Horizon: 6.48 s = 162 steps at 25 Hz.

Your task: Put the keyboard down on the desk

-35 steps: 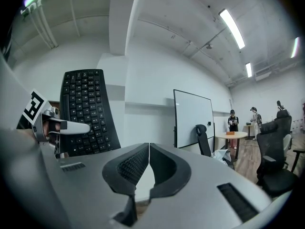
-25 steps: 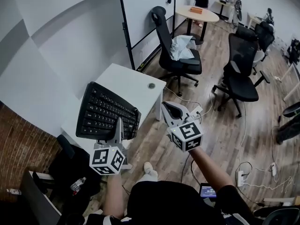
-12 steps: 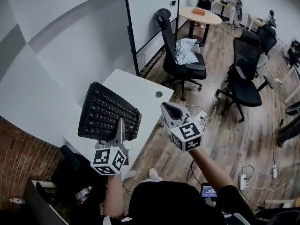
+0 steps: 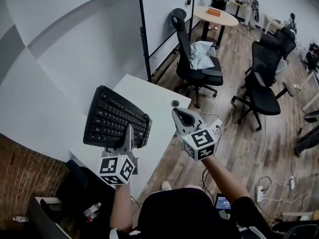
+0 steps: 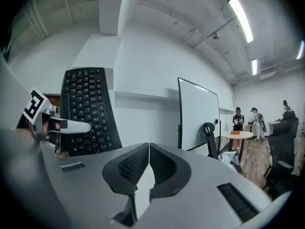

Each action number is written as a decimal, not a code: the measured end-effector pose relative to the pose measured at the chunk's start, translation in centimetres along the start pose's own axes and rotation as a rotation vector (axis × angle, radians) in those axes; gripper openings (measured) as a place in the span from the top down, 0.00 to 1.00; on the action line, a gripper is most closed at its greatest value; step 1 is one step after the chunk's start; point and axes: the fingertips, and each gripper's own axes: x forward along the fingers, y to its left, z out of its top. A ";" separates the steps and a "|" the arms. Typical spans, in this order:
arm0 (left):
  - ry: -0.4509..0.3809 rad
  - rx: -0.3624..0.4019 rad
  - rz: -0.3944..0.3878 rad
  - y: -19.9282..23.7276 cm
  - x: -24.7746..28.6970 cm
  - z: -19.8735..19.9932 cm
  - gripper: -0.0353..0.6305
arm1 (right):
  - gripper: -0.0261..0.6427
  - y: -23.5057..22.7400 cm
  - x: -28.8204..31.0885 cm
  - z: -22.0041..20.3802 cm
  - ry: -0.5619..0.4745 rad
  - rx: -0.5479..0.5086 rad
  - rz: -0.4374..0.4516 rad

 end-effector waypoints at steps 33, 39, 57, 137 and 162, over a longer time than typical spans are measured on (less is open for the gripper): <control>0.045 -0.104 0.135 6.0 12.2 -4.9 0.82 | 0.90 -5.7 14.4 -6.0 0.132 0.017 0.157; 0.055 -0.114 0.178 7.6 15.1 -6.3 0.82 | 0.90 -7.1 17.9 -7.9 0.182 0.019 0.198; -0.057 -0.305 0.359 12.0 18.0 -11.8 0.82 | 0.90 -7.2 23.2 -16.1 0.342 0.038 0.333; -0.298 -1.135 0.758 23.0 12.4 -35.7 0.77 | 0.65 3.0 26.4 -35.5 0.411 -0.907 0.817; -0.262 -1.317 0.561 22.1 12.6 -38.1 0.76 | 0.67 3.4 26.7 -35.4 0.414 -1.039 0.829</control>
